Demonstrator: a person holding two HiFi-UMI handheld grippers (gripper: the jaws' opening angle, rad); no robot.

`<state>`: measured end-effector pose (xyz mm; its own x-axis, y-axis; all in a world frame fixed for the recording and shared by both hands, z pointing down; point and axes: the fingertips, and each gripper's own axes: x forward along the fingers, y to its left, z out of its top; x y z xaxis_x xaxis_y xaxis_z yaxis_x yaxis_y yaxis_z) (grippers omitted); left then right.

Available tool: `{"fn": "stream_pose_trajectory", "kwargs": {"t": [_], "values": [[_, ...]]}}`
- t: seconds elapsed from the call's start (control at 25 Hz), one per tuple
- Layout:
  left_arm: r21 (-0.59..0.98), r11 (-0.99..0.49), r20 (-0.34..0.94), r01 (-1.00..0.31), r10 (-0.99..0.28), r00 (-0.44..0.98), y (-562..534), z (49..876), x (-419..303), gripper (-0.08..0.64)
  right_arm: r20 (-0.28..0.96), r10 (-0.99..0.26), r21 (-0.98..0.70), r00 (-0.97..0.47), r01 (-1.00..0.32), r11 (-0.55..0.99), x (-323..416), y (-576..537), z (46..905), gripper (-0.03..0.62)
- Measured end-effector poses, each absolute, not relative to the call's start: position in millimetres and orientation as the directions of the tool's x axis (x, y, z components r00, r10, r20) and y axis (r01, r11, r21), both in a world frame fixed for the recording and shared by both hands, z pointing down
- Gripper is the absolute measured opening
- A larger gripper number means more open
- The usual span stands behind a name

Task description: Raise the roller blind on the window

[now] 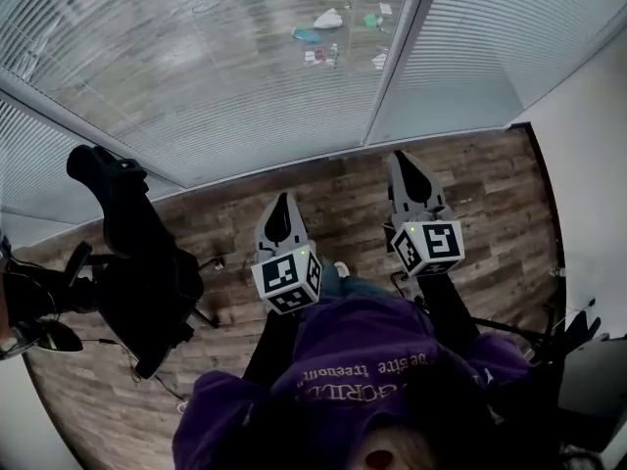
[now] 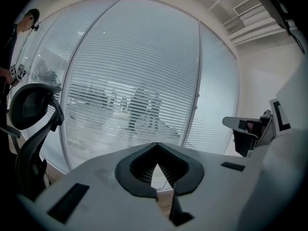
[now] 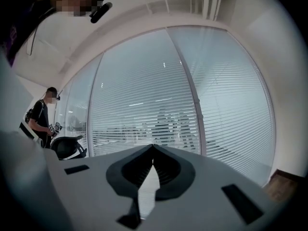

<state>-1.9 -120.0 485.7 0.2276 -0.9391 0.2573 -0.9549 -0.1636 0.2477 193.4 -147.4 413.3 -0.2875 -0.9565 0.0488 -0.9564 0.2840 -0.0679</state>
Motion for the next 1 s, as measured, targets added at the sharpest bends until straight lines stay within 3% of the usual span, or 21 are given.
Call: {"fn": "stream_pose_trajectory", "kwargs": {"t": [0.56, 0.8, 1.0], "values": [[0.221, -0.169, 0.217, -0.961, -0.952, 0.217, -301.3, 464.1, -26.5, 0.002, -0.106, -0.986, -0.027, -0.131, -0.990, 0.135, 240.8, -323.5, 363.8, -0.002], [0.237, -0.173, 0.214, -0.956, -0.950, 0.225, -328.7, 470.7, -41.5, 0.002, -0.281, -0.959, 0.029, 0.045, -0.998, -0.055, 293.3, -359.2, 318.1, -0.002], [0.256, -0.165, 0.251, -0.952, -0.940, 0.230, -354.4, 467.4, -34.1, 0.002, -0.280, -0.955, 0.032, 0.093, -0.994, -0.106, 329.8, -402.8, 275.1, 0.011]]}}
